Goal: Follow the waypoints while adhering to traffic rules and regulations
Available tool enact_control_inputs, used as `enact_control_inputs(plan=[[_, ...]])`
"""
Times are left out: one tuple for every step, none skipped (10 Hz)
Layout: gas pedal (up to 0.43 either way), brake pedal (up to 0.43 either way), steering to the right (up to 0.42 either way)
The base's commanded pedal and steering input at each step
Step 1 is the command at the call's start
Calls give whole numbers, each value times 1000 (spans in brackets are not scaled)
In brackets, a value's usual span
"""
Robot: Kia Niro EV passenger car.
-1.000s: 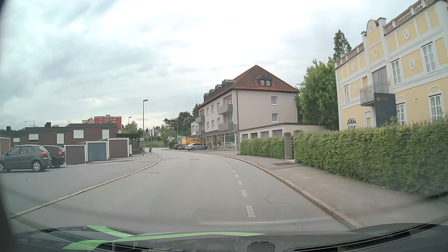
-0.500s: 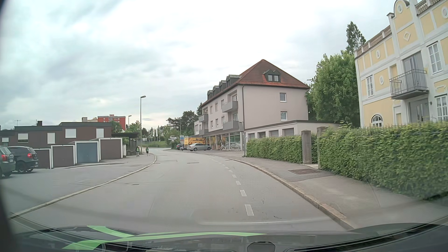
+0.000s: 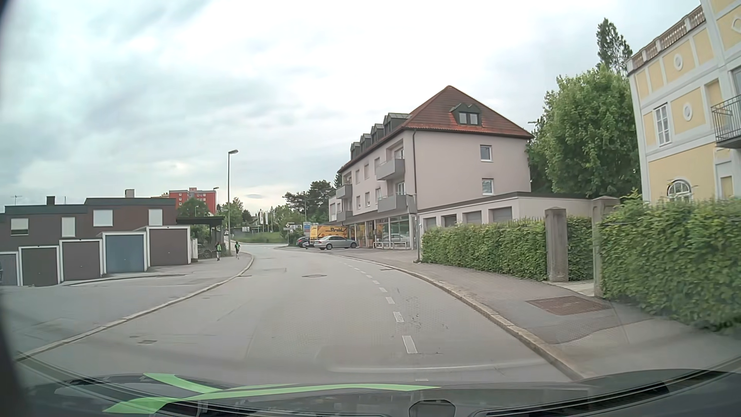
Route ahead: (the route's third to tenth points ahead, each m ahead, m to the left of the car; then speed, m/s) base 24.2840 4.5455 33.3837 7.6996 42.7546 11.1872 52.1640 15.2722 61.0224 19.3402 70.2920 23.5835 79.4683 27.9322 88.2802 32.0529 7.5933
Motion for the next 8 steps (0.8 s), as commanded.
enact_control_inputs(plan=[[79,0,-35],[79,0,-35],[79,0,-37],[79,0,-40],[79,0,-41],[79,0,-41],[79,0,-42],[79,0,-42]])
